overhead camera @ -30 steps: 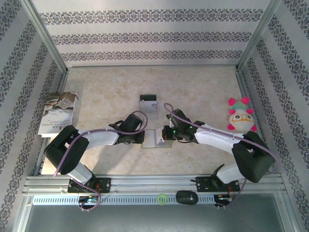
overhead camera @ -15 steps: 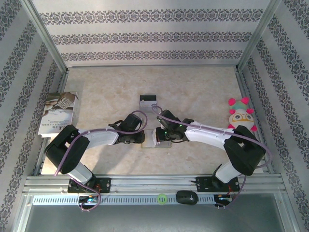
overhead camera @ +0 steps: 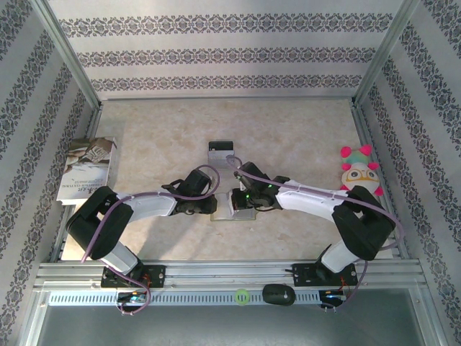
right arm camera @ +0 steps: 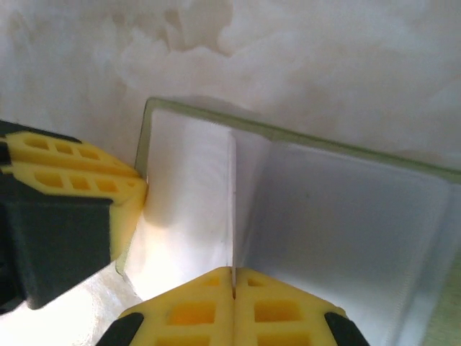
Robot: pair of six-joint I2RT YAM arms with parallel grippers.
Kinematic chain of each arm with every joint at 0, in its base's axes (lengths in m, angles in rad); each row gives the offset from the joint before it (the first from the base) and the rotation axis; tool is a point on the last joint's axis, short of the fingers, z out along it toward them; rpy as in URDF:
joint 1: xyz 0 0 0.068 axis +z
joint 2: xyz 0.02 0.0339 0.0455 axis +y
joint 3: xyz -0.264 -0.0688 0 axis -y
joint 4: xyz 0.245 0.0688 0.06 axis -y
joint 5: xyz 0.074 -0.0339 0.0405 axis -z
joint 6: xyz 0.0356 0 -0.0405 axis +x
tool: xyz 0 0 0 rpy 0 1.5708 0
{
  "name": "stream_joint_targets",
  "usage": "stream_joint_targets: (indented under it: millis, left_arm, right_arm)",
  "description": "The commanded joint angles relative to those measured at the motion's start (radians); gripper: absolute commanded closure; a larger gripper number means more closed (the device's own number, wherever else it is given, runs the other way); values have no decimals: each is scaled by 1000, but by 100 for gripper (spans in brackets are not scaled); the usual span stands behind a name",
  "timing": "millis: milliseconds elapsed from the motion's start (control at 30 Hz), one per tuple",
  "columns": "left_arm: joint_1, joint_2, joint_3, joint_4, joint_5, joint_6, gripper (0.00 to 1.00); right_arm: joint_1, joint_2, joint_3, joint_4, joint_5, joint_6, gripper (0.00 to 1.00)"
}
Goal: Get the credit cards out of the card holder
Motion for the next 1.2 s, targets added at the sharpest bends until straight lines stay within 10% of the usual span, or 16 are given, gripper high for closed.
stream_joint_targets:
  millis: [0, 200, 300, 700, 1167]
  left_arm:
    - [19, 1, -23, 46, 21, 1, 71]
    - [51, -164, -18, -24, 14, -14, 43]
    - [70, -237, -17, -60, 16, -21, 0]
    - [164, -438, -58, -264, -20, -23, 1]
    - [260, -477, -61, -364, -58, -21, 1]
  right_arm:
    - [-41, -93, 16, -45, -1, -128, 100]
    - [-86, -123, 181, -154, -94, -465, 100]
    - [-118, -61, 291, -219, -98, -646, 100]
    - [-157, 330, 771, -466, -34, -1194, 100]
    - [-221, 566, 1036, -573, -82, -1416, 100]
